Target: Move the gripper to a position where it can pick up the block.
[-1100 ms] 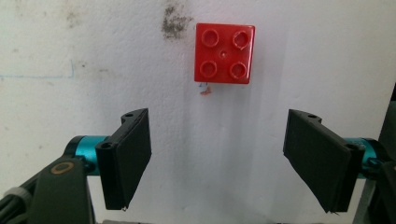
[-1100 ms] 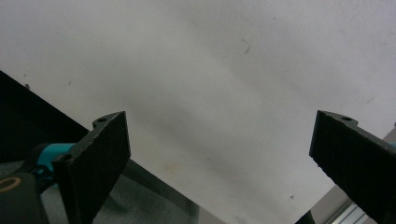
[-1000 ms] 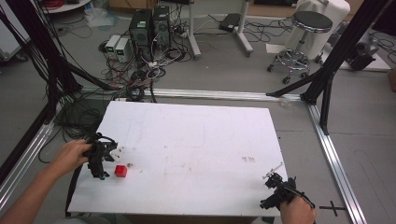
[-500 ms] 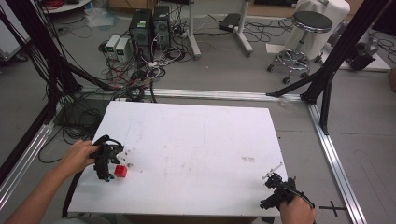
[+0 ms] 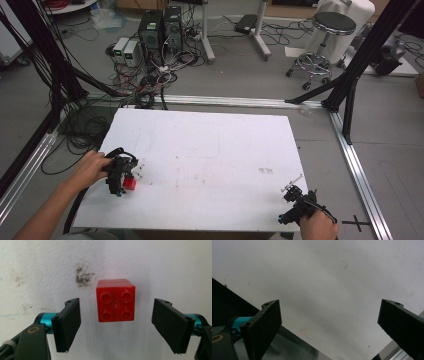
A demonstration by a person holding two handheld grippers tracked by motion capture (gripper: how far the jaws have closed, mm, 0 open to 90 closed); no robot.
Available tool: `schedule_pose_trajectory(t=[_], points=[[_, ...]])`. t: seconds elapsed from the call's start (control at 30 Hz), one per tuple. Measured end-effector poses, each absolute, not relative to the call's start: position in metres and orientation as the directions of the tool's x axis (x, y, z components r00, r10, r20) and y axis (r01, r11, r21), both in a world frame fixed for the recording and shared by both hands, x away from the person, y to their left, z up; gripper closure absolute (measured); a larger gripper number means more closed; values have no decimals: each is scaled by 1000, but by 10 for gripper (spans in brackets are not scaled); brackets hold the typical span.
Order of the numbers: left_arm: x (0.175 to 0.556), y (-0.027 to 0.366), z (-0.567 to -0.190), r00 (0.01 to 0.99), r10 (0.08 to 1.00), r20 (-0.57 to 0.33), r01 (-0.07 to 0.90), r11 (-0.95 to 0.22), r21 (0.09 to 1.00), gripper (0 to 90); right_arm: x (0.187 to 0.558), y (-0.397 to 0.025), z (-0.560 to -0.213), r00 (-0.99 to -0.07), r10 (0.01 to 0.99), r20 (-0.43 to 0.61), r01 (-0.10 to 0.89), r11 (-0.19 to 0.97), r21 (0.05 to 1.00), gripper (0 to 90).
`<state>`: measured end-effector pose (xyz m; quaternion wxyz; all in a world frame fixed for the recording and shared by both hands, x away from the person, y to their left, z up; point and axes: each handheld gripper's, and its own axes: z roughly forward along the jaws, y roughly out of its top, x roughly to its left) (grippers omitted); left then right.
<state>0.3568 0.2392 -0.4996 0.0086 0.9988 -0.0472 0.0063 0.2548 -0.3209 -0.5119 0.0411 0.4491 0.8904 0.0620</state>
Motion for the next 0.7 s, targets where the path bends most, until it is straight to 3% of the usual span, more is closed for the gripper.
schedule_pose_trajectory(t=[0.7], points=[[356,234,-507,996,-89,13,-88,-996,-11,237,255,-322,-512,-592,806,-14,795,586,154,44]])
